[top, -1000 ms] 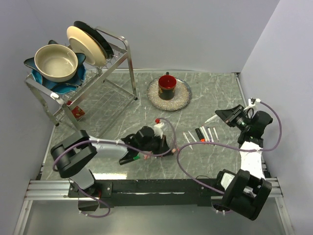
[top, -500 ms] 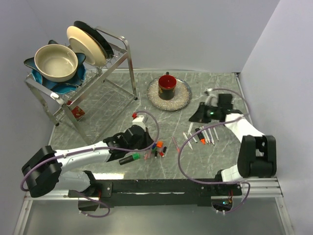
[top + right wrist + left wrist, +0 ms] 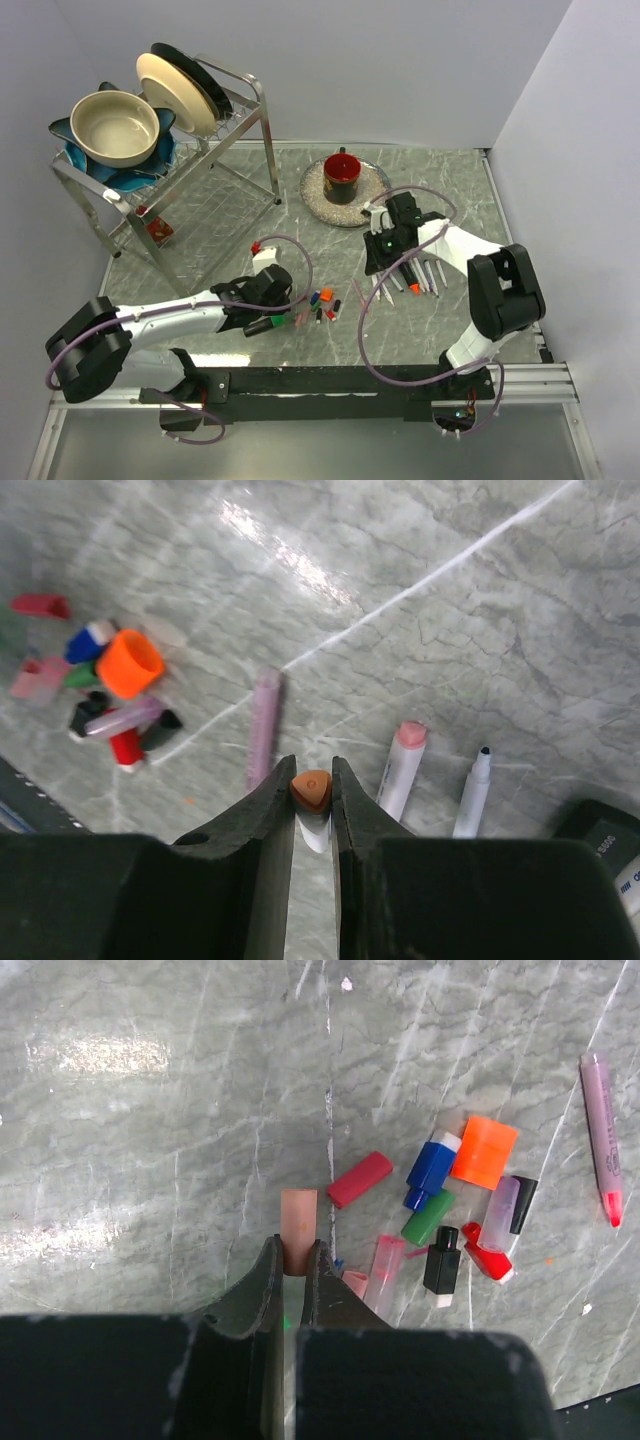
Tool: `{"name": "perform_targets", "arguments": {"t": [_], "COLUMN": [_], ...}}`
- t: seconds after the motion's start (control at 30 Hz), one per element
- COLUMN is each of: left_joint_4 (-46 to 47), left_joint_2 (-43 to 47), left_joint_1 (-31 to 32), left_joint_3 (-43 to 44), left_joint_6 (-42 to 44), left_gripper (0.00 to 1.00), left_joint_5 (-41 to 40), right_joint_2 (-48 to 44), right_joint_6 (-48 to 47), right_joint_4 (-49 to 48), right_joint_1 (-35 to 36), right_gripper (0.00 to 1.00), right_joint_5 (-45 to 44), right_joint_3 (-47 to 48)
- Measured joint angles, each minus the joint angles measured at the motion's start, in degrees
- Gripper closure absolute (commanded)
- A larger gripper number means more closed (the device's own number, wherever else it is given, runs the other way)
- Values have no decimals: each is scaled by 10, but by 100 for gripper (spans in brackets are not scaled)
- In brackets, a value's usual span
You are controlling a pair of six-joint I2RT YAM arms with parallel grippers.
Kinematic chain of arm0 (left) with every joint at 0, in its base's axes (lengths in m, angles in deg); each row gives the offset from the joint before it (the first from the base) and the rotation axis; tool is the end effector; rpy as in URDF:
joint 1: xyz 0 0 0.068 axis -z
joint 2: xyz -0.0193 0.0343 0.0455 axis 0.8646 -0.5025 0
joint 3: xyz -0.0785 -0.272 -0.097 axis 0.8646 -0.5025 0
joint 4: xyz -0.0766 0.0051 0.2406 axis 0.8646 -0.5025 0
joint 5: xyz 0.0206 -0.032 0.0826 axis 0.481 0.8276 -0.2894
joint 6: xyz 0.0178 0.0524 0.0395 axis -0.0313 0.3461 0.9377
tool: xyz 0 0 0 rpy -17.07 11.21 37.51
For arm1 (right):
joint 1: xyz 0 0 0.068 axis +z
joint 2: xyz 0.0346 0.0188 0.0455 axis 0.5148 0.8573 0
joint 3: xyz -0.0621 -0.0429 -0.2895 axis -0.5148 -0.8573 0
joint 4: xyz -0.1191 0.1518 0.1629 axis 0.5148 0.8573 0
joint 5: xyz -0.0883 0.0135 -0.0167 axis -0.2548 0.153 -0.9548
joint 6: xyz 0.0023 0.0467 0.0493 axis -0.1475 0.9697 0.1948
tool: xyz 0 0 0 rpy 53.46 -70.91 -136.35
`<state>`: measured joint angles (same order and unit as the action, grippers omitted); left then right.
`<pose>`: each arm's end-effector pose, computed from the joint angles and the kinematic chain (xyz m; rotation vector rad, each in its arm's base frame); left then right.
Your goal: Open the pen caps
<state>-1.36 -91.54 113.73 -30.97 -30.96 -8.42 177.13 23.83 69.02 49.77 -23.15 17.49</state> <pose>0.1512 -0.1756 0.1930 -0.1408 2.4284 -0.4438 0.2880 0.1233 0.2019 -0.6847 2.6157 0.6861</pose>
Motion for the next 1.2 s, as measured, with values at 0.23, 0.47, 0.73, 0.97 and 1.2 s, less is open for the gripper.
{"name": "perform_targets", "arguments": {"t": [0.23,0.47,0.73,0.97,1.2], "left_joint_4": [0,2,7,1,-13], "left_joint_2": [-2,-18,-28,64,212], "left_joint_1": [-1,-1,-1,-1,-3], "left_joint_3": [-3,-3,-3,-31,-62], "left_joint_6": [-9,-10,-8,-9,-37], "left_gripper": [82,72,49,20,1], "left_joint_5": [0,7,24,16,0], "right_joint_2": [13,12,-22,-10,31], "right_joint_6": [-10,-21,-65,-119,-117], "right_joint_4": [22,23,36,86,87], "right_joint_1": [23,27,28,73,132], "right_gripper": [69,60,83,92,92], "right_joint_5": [-42,-77,-18,100,72], "right_joint_3": [7,10,10,31,31]}}
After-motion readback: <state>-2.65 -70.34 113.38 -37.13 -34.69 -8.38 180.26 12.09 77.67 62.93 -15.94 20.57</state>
